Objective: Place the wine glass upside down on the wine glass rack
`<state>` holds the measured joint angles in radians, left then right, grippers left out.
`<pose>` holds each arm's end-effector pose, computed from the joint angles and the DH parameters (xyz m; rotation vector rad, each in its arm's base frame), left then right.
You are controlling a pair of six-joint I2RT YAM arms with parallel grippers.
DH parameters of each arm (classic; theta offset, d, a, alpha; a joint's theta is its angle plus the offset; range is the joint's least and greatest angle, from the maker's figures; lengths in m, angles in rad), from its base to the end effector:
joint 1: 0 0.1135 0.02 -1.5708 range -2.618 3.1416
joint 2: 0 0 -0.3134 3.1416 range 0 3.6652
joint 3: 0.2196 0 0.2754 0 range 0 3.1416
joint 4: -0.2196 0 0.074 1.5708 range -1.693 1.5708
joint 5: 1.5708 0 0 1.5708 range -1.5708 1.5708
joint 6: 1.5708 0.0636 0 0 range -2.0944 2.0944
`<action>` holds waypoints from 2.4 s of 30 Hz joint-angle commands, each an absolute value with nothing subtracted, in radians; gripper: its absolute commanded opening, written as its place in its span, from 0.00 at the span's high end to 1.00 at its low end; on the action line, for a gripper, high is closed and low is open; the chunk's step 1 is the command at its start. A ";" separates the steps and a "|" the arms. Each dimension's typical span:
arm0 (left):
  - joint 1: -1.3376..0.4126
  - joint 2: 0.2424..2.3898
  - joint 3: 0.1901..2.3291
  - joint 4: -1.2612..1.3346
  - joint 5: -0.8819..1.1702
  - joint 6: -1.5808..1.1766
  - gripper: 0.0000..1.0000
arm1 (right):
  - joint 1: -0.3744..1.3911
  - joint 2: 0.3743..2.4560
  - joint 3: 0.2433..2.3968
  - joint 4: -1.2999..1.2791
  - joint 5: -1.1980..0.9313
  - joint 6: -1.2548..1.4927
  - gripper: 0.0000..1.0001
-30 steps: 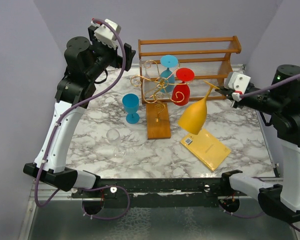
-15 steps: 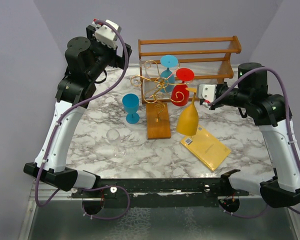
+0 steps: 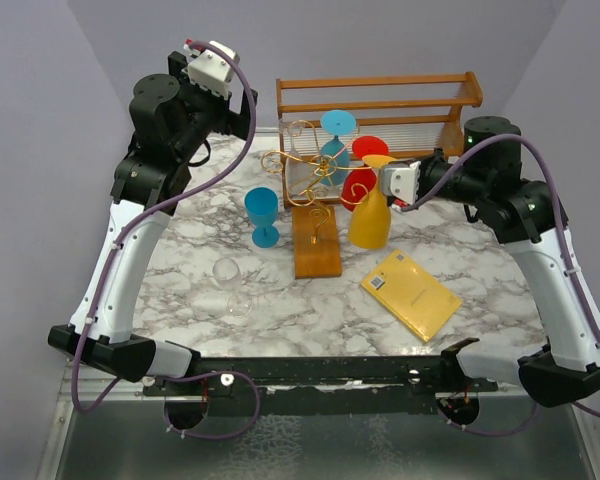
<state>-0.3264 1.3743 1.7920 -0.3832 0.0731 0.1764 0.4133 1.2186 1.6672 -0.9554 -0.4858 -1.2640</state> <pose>0.2992 -0.1062 0.5895 0.4390 1.4750 -0.1754 0.2096 0.1244 0.5151 -1.6770 1.1164 -0.0342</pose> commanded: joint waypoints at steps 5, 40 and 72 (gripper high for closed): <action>-0.312 1.353 1.791 -0.357 0.052 0.190 0.01 | 0.448 1.240 1.637 -0.858 -0.418 -1.348 0.99; -0.290 1.355 1.779 -0.336 0.064 0.202 0.01 | 0.549 1.323 1.695 -0.865 -0.544 -1.344 0.99; -0.281 1.346 1.746 -0.321 0.084 0.219 0.01 | 0.554 1.214 1.647 -0.942 -0.520 -1.296 0.99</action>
